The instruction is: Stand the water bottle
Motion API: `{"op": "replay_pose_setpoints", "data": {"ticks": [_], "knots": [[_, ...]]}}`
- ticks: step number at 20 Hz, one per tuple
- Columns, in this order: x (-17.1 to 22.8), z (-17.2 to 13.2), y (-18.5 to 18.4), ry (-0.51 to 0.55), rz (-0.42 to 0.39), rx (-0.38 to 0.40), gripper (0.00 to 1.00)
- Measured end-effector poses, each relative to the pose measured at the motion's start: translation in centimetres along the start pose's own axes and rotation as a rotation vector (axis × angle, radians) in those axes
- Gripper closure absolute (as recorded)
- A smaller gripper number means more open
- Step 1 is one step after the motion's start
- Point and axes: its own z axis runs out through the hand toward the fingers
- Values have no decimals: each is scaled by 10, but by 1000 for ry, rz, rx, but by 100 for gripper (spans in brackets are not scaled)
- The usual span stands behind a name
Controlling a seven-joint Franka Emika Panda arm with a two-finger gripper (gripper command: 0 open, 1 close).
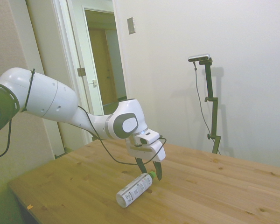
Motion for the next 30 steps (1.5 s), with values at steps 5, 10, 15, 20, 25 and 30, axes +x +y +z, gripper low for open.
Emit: {"op": "replay_pose_setpoints", "data": {"ticks": [5, 10, 15, 20, 25, 30], "knots": [[-6, 5, -6, -5, -12, -6, 100], [-6, 5, -6, -2, -1, -3, 100], [-6, 9, -6, -3, 4, -6, 100], [-5, 12, -6, -2, 22, -6, 100], [-3, 11, -6, 8, 48, 6, 100], [2, 2, -9, 52, 84, 34, 100]]}}
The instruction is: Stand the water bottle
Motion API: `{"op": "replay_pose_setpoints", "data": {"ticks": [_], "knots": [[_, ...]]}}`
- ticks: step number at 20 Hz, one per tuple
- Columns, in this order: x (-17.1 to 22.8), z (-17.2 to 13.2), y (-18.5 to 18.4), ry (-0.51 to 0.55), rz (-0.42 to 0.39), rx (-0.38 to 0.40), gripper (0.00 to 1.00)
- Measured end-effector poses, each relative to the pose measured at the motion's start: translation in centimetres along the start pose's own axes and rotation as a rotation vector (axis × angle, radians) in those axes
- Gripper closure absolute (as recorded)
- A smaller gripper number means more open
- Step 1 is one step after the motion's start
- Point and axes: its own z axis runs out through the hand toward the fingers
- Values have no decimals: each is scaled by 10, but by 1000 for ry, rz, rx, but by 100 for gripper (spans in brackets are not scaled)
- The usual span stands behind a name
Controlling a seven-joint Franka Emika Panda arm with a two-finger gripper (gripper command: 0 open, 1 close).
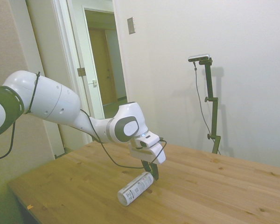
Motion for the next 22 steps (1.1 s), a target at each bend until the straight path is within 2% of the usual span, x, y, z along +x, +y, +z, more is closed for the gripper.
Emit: {"op": "replay_pose_setpoints", "data": {"ticks": [2, 5, 8, 11, 14, 22], "knots": [[0, -20, -6, 44, 8, 29, 100], [-2, -70, -12, 132, 27, 84, 100], [-10, -123, -16, 239, 48, 133, 100], [-25, -159, -24, 365, 84, 197, 100], [-39, -172, -36, 473, 131, 276, 100], [-59, -175, -54, 657, 240, 507, 100]]}}
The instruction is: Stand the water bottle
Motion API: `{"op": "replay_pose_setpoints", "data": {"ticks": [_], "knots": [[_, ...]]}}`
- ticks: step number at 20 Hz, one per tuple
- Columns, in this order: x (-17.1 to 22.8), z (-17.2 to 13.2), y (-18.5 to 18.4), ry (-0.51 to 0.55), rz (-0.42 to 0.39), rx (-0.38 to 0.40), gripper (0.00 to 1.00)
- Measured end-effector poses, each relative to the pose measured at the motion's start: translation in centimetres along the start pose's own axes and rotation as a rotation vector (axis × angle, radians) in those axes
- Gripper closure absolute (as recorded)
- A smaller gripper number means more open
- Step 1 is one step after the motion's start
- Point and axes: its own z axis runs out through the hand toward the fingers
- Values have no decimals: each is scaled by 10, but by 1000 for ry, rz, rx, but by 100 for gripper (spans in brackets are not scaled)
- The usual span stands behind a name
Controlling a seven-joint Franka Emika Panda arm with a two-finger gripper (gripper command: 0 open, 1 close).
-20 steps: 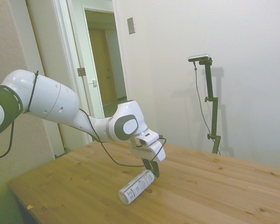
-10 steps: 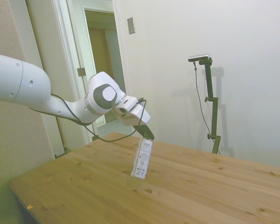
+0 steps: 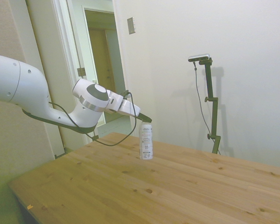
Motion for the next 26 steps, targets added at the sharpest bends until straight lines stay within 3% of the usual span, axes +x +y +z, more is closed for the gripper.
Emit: {"op": "replay_pose_setpoints", "data": {"ticks": [5, 9, 15, 26], "knots": [[-31, 27, -1, 96, 44, 86, 100], [-73, 56, 13, 104, 93, 132, 100], [-63, 32, -32, 92, 149, 203, 100], [-80, 48, -30, 54, 139, 196, 100]]}}
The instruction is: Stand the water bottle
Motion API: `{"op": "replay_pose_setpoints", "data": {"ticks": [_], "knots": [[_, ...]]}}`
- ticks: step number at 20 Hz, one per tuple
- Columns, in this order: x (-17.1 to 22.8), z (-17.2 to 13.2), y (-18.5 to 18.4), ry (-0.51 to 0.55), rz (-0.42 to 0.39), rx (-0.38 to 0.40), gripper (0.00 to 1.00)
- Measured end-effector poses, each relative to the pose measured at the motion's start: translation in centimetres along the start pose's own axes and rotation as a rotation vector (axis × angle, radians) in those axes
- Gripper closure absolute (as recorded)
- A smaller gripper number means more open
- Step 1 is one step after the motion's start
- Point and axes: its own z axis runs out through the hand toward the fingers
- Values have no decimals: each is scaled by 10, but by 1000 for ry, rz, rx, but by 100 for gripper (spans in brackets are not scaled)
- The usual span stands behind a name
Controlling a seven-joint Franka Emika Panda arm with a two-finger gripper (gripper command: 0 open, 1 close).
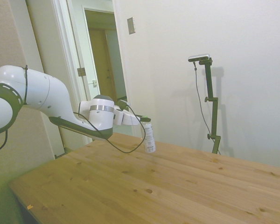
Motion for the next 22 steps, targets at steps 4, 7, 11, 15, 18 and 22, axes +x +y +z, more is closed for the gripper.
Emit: {"op": "replay_pose_setpoints", "data": {"ticks": [4, 7, 11, 15, 18, 22], "knots": [[0, 8, 3, 2, 3, -6, 100], [-4, 16, 8, -1, 2, -17, 100], [-8, 24, 12, -5, 4, -26, 100], [-8, 31, 19, -6, 5, -39, 0], [-8, 32, 20, -8, 6, -40, 0], [-9, 31, 19, -10, 9, -39, 0]]}}
